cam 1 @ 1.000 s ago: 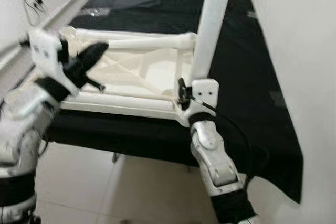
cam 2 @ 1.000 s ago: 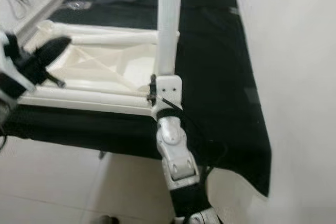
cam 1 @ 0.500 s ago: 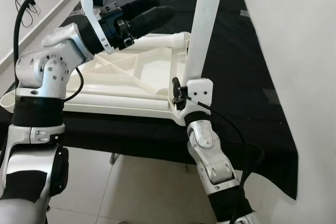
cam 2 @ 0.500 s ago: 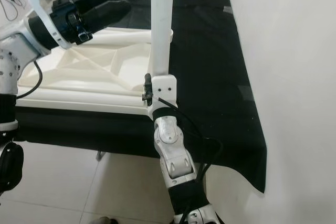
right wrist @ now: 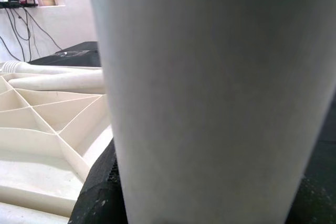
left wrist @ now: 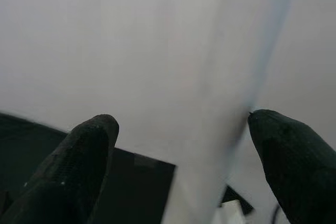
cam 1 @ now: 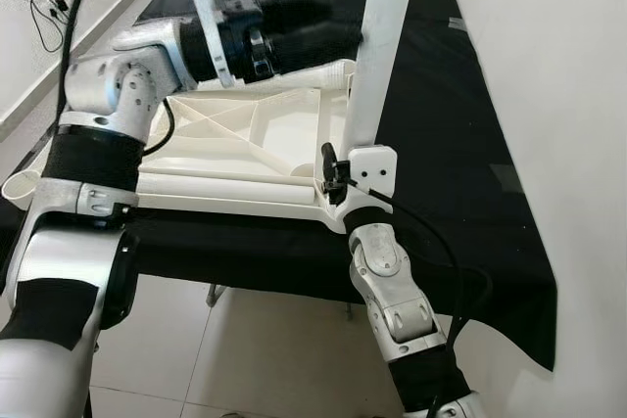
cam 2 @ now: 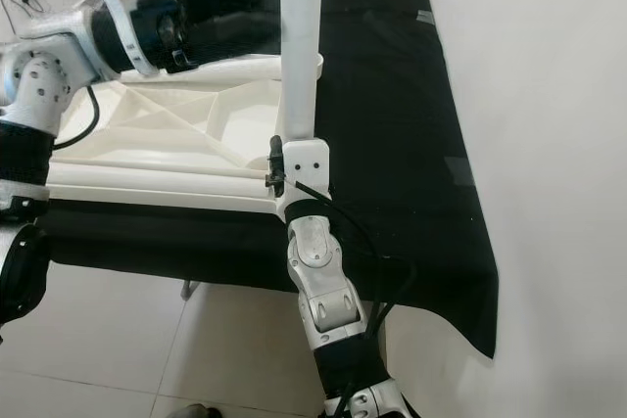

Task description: Building children table

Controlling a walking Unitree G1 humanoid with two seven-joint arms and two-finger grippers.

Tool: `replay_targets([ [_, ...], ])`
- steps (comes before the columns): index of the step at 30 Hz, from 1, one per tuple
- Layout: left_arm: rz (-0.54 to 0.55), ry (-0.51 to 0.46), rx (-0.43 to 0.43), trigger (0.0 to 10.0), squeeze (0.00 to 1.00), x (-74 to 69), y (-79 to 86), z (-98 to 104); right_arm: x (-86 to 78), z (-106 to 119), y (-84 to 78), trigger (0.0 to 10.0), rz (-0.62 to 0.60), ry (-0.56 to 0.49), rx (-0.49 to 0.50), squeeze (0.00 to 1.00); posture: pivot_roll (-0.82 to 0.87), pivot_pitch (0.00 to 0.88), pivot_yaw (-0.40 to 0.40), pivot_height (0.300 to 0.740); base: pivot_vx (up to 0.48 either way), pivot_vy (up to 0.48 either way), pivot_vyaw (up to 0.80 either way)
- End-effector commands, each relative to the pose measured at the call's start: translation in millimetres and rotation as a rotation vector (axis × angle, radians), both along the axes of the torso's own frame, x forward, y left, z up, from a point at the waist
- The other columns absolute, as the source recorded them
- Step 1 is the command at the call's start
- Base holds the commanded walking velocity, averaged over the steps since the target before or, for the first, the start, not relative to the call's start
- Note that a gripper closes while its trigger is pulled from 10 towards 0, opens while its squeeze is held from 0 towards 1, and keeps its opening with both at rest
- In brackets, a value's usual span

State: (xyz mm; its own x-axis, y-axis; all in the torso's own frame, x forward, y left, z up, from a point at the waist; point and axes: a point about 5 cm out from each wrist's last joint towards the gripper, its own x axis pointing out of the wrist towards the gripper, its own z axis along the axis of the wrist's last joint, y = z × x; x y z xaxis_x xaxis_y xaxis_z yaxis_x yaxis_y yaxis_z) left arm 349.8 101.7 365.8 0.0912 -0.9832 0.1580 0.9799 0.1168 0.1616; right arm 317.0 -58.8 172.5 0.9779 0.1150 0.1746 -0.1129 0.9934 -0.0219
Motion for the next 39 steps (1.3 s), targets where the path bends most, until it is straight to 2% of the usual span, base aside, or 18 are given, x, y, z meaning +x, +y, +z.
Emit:
replay_targets([
  [1, -0.043, -0.025, 0.032, 10.0, 0.00, -1.8, -5.9, 3.4, -4.0, -25.9, 24.3, 10.0, 0.075, 0.152, 0.020, 0.00, 0.07, 0.160, 0.053, 0.740, 0.000, 0.000, 0.00],
  [3, -0.124, -0.037, 0.069, 10.0, 0.00, -5.7, -15.1, 5.7, -3.3, -25.7, 23.7, 10.0, 0.076, 0.150, 0.020, 0.00, 0.07, 0.158, 0.056, 0.740, 0.000, 0.000, 0.00],
  [6, -0.168, -0.060, 0.104, 10.0, 0.00, -5.4, -20.6, 8.4, -3.1, -25.7, 23.8, 10.0, 0.078, 0.149, 0.020, 0.00, 0.07, 0.156, 0.057, 0.740, 0.000, 0.000, 0.00],
  [9, -0.167, -0.078, 0.117, 10.0, 0.00, -4.1, -23.0, 9.5, -3.2, -25.8, 24.3, 10.0, 0.080, 0.149, 0.021, 0.00, 0.07, 0.156, 0.057, 0.740, 0.000, 0.000, 0.00],
  [12, -0.119, -0.128, 0.122, 10.0, 0.00, 0.6, -28.6, 12.5, -4.2, -25.1, 27.1, 10.0, 0.098, 0.142, 0.020, 0.00, 0.07, 0.156, 0.057, 0.740, 0.000, 0.000, 0.00],
  [13, -0.015, -0.170, 0.091, 10.0, 0.00, 8.7, -36.7, 17.4, -5.1, -21.6, 31.1, 10.0, 0.128, 0.124, 0.009, 0.00, 0.07, 0.159, 0.052, 0.740, 0.000, 0.000, 0.00],
  [16, 0.021, -0.178, 0.038, 10.0, 0.00, 10.5, -46.2, 24.3, -5.3, -15.1, 34.7, 10.0, 0.155, 0.095, -0.005, 0.00, 0.07, 0.158, 0.051, 0.740, 0.000, 0.000, 0.00],
  [17, -0.003, -0.170, 0.023, 7.2, 0.00, 8.5, -51.6, 26.0, -5.2, -9.7, 35.6, 10.0, 0.166, 0.070, -0.014, 0.00, 0.06, 0.158, 0.053, 0.740, 0.000, 0.000, 0.00],
  [19, -0.008, -0.169, 0.022, 7.2, 0.00, 8.1, -52.7, 26.2, -5.1, -8.6, 35.7, 10.0, 0.168, 0.065, -0.016, 0.00, 0.06, 0.158, 0.053, 0.740, 0.000, 0.000, 0.00],
  [20, -0.010, -0.165, 0.024, 5.4, 0.00, 8.1, -53.9, 25.3, -5.0, -7.7, 35.8, 10.0, 0.169, 0.062, -0.017, 0.00, 0.06, 0.158, 0.054, 0.740, 0.000, 0.000, 0.00],
  [21, -0.012, -0.164, 0.027, 5.4, 0.00, 8.5, -54.3, 24.7, -4.9, -7.4, 35.7, 10.0, 0.169, 0.061, -0.018, 0.00, 0.06, 0.158, 0.054, 0.740, 0.000, 0.000, 0.00],
  [22, -0.017, -0.160, 0.031, 4.5, 0.00, 8.8, -55.2, 23.3, -5.0, -7.2, 35.6, 10.0, 0.169, 0.061, -0.017, 0.00, 0.06, 0.159, 0.054, 0.740, 0.000, 0.000, 0.00],
  [23, -0.021, -0.151, 0.033, 0.9, 0.00, 9.3, -56.1, 21.1, -5.1, -7.5, 35.4, 10.0, 0.169, 0.061, -0.017, 0.00, 0.05, 0.158, 0.056, 0.740, 0.000, 0.000, 0.00],
  [24, -0.028, -0.141, 0.033, 0.0, 0.00, 10.0, -56.7, 19.0, -5.4, -7.9, 35.3, 10.0, 0.169, 0.061, -0.017, 0.00, 0.05, 0.158, 0.057, 0.740, 0.000, 0.000, 0.00],
  [30, -0.050, -0.115, 0.040, 0.0, 0.00, 11.7, -57.8, 9.9, -6.3, -9.1, 35.4, 10.0, 0.172, 0.063, -0.018, 0.00, 0.05, 0.157, 0.056, 0.740, 0.000, 0.000, 0.00],
  [39, -0.084, -0.091, 0.004, 0.0, 0.00, 8.0, -57.3, 5.0, -4.3, -8.9, 32.6, 10.0, 0.190, 0.061, -0.046, 0.00, 0.05, 0.154, 0.043, 0.740, 0.000, 0.000, 0.00],
])
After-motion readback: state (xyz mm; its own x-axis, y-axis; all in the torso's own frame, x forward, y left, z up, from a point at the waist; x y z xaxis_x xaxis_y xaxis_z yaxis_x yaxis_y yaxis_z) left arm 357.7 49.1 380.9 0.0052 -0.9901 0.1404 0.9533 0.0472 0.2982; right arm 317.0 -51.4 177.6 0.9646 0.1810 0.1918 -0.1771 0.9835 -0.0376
